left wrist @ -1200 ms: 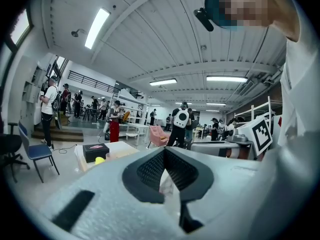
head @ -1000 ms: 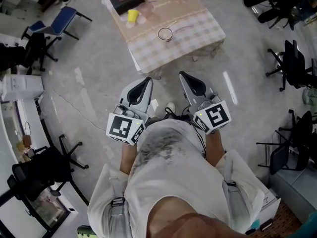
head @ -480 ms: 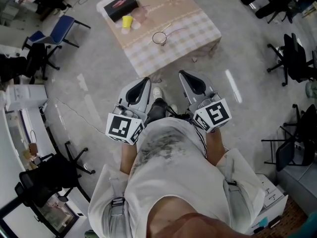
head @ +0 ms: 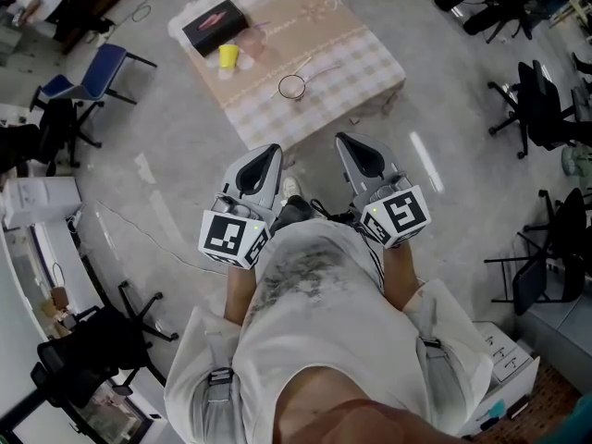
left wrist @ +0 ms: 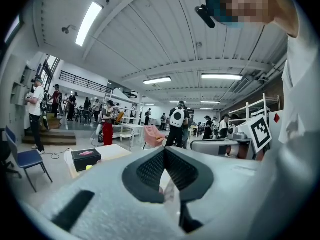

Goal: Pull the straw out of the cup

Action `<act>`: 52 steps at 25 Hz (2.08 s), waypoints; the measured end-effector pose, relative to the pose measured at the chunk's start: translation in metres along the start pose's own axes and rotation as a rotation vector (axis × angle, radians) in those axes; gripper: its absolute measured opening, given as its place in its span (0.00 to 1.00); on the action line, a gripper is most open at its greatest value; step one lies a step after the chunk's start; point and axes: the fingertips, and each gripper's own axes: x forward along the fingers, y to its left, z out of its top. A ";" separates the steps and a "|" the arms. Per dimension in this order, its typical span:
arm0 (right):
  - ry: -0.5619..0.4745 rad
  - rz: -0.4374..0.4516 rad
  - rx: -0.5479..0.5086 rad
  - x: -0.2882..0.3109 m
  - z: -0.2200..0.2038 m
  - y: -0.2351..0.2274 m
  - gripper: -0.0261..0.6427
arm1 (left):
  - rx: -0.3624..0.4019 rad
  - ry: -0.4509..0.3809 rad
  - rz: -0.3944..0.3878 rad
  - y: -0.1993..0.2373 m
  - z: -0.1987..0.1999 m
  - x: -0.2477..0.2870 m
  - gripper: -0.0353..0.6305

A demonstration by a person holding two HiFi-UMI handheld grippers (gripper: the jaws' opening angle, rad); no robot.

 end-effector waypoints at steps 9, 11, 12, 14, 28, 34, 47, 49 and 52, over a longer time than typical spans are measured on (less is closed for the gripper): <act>0.029 -0.024 -0.010 0.041 0.000 -0.017 0.05 | -0.019 0.010 -0.028 0.038 0.001 0.029 0.06; 0.035 -0.032 -0.012 0.050 0.000 -0.021 0.05 | -0.024 0.012 -0.033 0.047 0.001 0.034 0.06; 0.040 -0.036 -0.015 0.054 0.000 -0.022 0.05 | -0.026 0.012 -0.036 0.052 0.002 0.037 0.06; 0.049 -0.042 -0.018 0.065 -0.001 -0.025 0.05 | -0.026 0.016 -0.044 0.062 0.002 0.043 0.06; 0.092 -0.099 -0.032 0.124 -0.007 -0.034 0.05 | -0.019 0.068 -0.137 0.114 -0.006 0.074 0.06; 0.088 -0.115 -0.028 0.142 -0.008 -0.034 0.05 | -0.017 0.090 -0.175 0.131 -0.011 0.081 0.06; 0.108 -0.163 0.006 0.144 -0.018 -0.054 0.05 | -0.007 0.154 -0.258 0.135 -0.030 0.104 0.06; 0.111 -0.156 0.010 0.148 -0.020 -0.059 0.05 | -0.005 0.163 -0.256 0.136 -0.033 0.109 0.06; 0.114 -0.136 0.004 0.154 -0.021 -0.068 0.06 | -0.003 0.169 -0.250 0.139 -0.037 0.121 0.06</act>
